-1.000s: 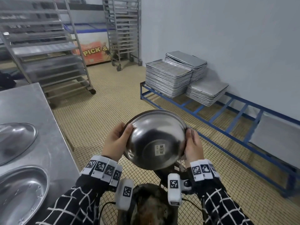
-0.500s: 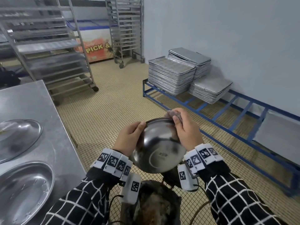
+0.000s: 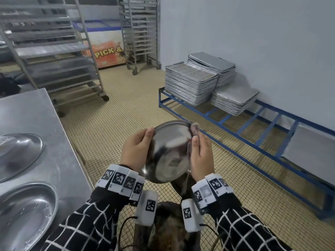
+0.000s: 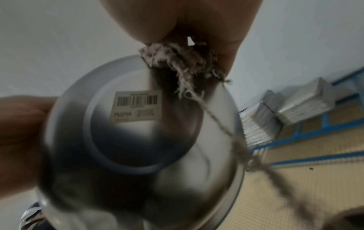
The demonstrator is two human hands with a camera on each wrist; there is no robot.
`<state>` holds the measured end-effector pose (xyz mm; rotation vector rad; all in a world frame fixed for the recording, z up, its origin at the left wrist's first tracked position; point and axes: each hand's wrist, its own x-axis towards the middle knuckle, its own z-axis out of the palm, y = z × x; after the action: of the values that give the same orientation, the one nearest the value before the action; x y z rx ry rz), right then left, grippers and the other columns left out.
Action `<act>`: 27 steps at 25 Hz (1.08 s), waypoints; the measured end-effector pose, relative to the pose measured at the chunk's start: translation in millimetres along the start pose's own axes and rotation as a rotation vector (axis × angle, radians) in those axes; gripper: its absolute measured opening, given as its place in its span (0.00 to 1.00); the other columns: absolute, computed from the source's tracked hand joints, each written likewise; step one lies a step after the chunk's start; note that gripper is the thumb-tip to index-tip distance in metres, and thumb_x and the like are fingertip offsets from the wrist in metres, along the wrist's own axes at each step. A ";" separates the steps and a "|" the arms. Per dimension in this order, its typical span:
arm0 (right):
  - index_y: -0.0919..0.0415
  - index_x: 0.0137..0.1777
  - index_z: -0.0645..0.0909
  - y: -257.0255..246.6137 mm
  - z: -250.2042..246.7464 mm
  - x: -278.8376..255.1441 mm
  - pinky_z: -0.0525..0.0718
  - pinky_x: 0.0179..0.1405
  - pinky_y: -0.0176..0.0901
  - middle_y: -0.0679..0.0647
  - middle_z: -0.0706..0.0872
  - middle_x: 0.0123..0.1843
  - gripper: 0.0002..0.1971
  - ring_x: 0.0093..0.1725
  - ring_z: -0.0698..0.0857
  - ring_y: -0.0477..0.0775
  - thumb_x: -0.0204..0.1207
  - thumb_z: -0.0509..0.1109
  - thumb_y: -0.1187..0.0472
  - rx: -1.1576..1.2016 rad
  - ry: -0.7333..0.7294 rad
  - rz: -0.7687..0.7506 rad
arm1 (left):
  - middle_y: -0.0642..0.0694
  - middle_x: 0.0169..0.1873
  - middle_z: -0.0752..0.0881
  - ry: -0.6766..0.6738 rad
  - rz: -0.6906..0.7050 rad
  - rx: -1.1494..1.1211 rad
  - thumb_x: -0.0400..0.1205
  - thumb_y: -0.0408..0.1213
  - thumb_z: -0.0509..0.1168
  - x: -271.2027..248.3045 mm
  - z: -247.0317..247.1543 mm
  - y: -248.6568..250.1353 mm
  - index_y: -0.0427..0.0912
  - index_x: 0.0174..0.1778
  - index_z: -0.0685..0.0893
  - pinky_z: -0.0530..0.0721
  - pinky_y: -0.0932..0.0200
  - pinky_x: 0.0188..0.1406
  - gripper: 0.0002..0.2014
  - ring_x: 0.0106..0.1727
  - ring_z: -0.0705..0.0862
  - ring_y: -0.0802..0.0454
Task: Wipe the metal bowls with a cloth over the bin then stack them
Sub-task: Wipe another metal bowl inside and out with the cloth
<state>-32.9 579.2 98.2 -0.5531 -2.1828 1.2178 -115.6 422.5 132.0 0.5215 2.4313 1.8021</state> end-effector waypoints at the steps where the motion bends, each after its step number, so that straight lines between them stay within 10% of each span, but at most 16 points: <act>1: 0.58 0.79 0.65 0.8 -0.6 -1.0 0.71 0.44 0.11 0.56 0.69 0.73 0.24 0.62 0.73 0.42 0.86 0.51 0.51 0.017 -0.015 0.030 | 0.41 0.33 0.87 0.005 0.013 0.035 0.85 0.54 0.55 0.9 -0.2 0.0 0.47 0.40 0.85 0.85 0.41 0.45 0.20 0.37 0.86 0.43; 8: 0.55 0.81 0.63 -14.0 33.8 -16.5 0.64 0.79 0.58 0.53 0.64 0.82 0.27 0.82 0.58 0.54 0.85 0.45 0.48 -0.379 0.020 -0.354 | 0.51 0.25 0.80 -0.015 0.059 0.192 0.84 0.50 0.60 -4.5 17.9 -0.6 0.48 0.32 0.78 0.74 0.59 0.29 0.16 0.28 0.76 0.53; 12: 0.49 0.81 0.63 -6.8 24.8 2.0 0.71 0.74 0.43 0.43 0.65 0.81 0.24 0.78 0.65 0.40 0.87 0.46 0.47 -0.112 0.107 -0.155 | 0.49 0.24 0.82 0.003 0.014 0.063 0.81 0.53 0.65 -3.2 15.0 -7.5 0.44 0.33 0.80 0.79 0.57 0.26 0.17 0.26 0.80 0.52; 15: 0.45 0.76 0.71 2.3 7.9 4.7 0.78 0.51 0.25 0.40 0.76 0.72 0.20 0.62 0.78 0.33 0.87 0.50 0.51 0.352 0.117 0.275 | 0.42 0.29 0.87 -0.021 -0.101 -0.127 0.79 0.52 0.68 -1.0 8.0 -9.4 0.38 0.39 0.84 0.86 0.56 0.30 0.17 0.29 0.87 0.49; 18: 0.49 0.66 0.80 20.0 -1.0 3.1 0.80 0.62 0.43 0.46 0.83 0.62 0.15 0.62 0.81 0.48 0.86 0.55 0.53 0.586 0.097 0.516 | 0.44 0.30 0.89 -0.032 -0.155 -0.245 0.78 0.48 0.70 0.5 3.4 -11.4 0.38 0.42 0.85 0.85 0.59 0.28 0.14 0.29 0.87 0.49; 22: 0.41 0.44 0.78 25.0 -11.0 5.3 0.79 0.54 0.48 0.42 0.84 0.47 0.10 0.48 0.82 0.46 0.84 0.58 0.46 0.395 0.124 0.528 | 0.44 0.34 0.88 -0.024 -0.178 -0.216 0.79 0.49 0.69 1.1 2.2 -22.4 0.37 0.45 0.84 0.85 0.58 0.34 0.16 0.33 0.86 0.50; 27: 0.53 0.54 0.80 13.8 -26.2 20.4 0.73 0.36 0.31 0.45 0.84 0.44 0.14 0.44 0.82 0.42 0.85 0.56 0.48 0.081 -0.060 0.233 | 0.50 0.41 0.90 -0.179 -0.114 -0.072 0.81 0.49 0.65 1.7 -6.4 -21.0 0.49 0.52 0.85 0.82 0.66 0.40 0.10 0.40 0.89 0.56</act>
<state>-29.9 614.7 103.1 -0.7625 -2.1527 1.4543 -123.6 411.9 114.5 0.5039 2.2234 1.7109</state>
